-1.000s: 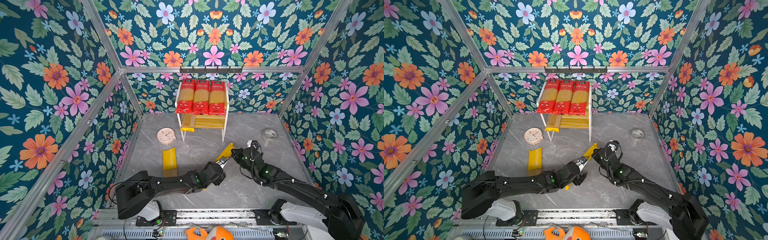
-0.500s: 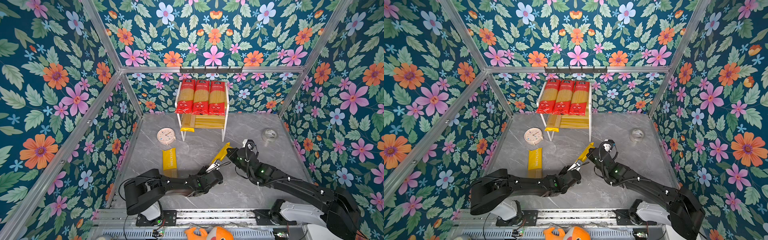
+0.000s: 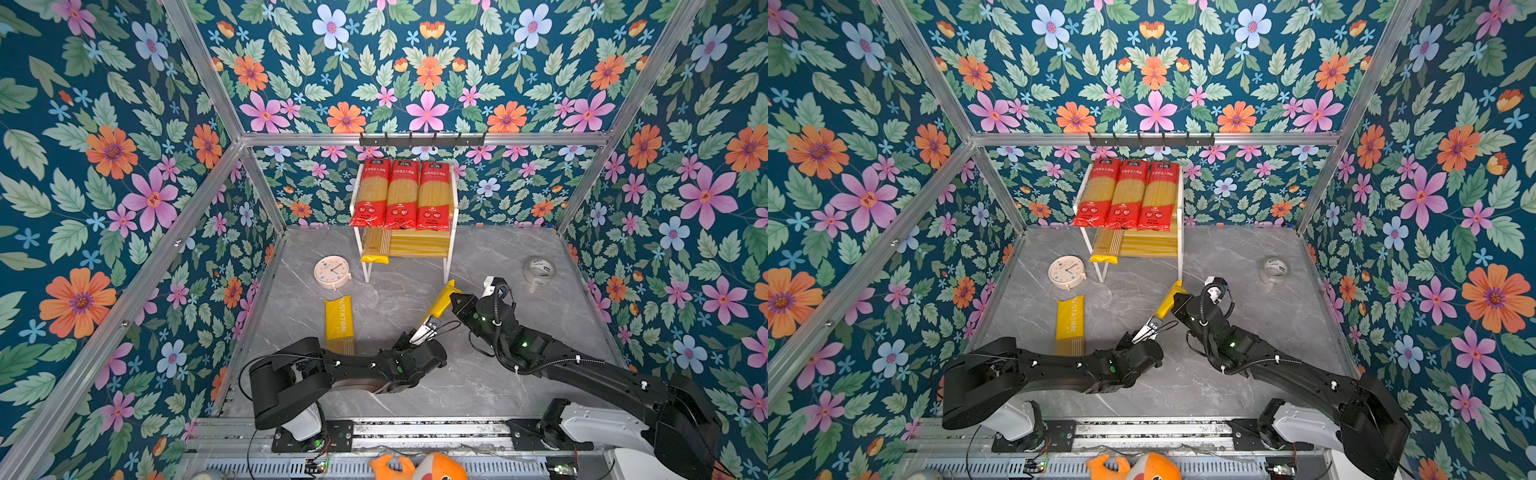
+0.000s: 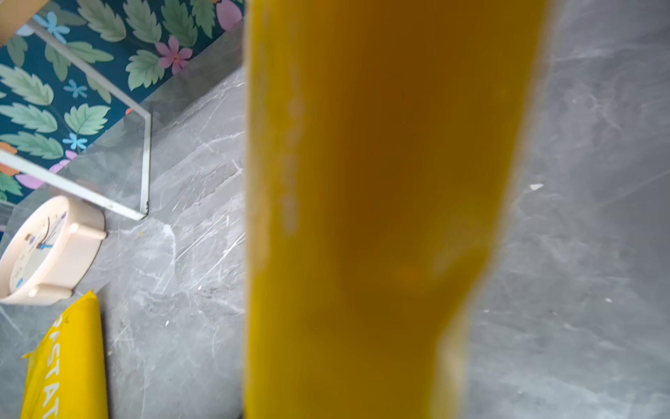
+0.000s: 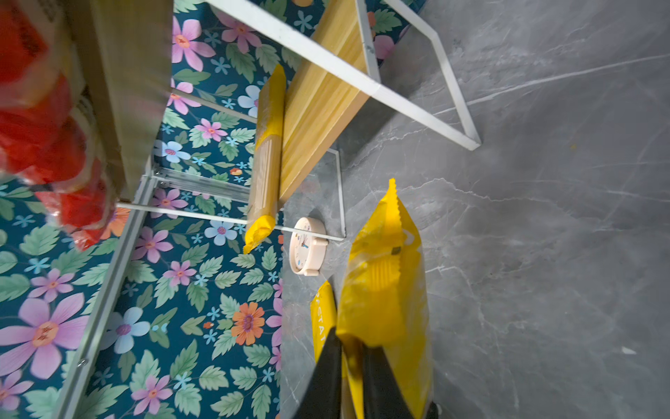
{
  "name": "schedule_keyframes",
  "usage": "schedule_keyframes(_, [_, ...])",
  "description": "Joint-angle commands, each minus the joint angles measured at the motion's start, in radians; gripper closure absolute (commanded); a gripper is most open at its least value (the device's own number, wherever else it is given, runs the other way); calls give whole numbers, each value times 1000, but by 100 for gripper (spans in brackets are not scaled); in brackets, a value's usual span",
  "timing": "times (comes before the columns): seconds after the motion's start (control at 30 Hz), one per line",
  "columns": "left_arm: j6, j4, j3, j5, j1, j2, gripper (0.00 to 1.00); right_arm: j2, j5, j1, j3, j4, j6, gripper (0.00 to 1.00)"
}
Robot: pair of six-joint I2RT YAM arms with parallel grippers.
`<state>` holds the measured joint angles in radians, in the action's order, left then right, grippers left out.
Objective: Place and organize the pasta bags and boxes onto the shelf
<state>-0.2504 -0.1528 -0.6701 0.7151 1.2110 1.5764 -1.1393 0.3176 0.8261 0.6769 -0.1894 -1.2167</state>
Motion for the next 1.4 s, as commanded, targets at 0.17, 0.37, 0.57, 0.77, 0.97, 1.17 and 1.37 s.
schedule_keyframes(0.17, [-26, -20, 0, 30, -9, -43, 100, 50, -110, -14, 2, -78, 200, 60])
schedule_keyframes(0.37, [-5, -20, 2, -49, -29, -84, 100, 163, -256, -84, -12, -23, 365, 54])
schedule_keyframes(0.57, [27, -41, 13, -231, -72, -172, 100, 305, -340, -171, -86, 29, 458, 51])
schedule_keyframes(0.77, [24, -64, 21, -566, -159, -269, 100, 333, -593, -306, -199, -85, 505, 48])
schedule_keyframes(0.97, [16, -141, 50, -894, -244, -340, 100, 188, -867, -342, -196, -246, 571, 40])
schedule_keyframes(1.17, [-76, -351, 116, -1168, -324, -418, 100, 91, -1020, -347, -188, -409, 582, 27])
schedule_keyframes(1.37, [-197, -578, 178, -1349, -372, -418, 100, 25, -1137, -390, -175, -529, 542, 25])
